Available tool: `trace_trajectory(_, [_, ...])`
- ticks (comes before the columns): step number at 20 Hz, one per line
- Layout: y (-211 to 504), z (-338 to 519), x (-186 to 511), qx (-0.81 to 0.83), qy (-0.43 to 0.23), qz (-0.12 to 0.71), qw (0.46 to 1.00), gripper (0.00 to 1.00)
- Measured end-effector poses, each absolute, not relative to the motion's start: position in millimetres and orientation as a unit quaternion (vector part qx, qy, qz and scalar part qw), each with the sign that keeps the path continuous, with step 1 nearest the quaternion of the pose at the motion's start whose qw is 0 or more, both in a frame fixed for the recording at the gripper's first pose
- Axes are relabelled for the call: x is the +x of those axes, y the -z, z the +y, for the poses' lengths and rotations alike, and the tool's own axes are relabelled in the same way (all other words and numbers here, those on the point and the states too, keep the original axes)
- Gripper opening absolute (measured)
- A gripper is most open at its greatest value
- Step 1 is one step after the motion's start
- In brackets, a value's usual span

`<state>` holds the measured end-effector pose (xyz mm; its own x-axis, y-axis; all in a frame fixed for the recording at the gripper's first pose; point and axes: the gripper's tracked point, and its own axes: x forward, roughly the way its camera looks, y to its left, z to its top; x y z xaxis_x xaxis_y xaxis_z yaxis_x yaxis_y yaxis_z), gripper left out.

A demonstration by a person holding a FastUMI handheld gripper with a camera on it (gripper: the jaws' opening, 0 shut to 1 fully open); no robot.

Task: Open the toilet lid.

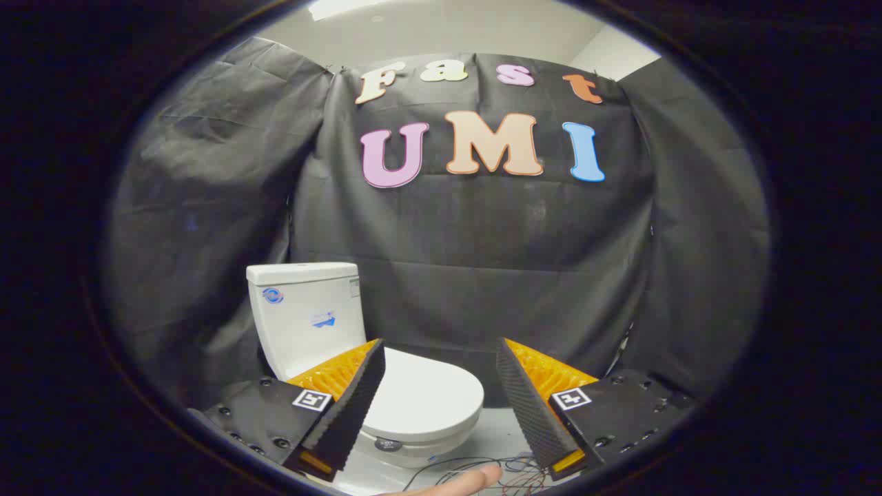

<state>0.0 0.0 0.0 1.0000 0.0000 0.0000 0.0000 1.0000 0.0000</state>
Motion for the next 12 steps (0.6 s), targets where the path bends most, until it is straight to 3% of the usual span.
trace_trajectory(12, [-0.4, -6.1, -4.6, 0.027, 0.006, -0.010, 1.000, 1.00])
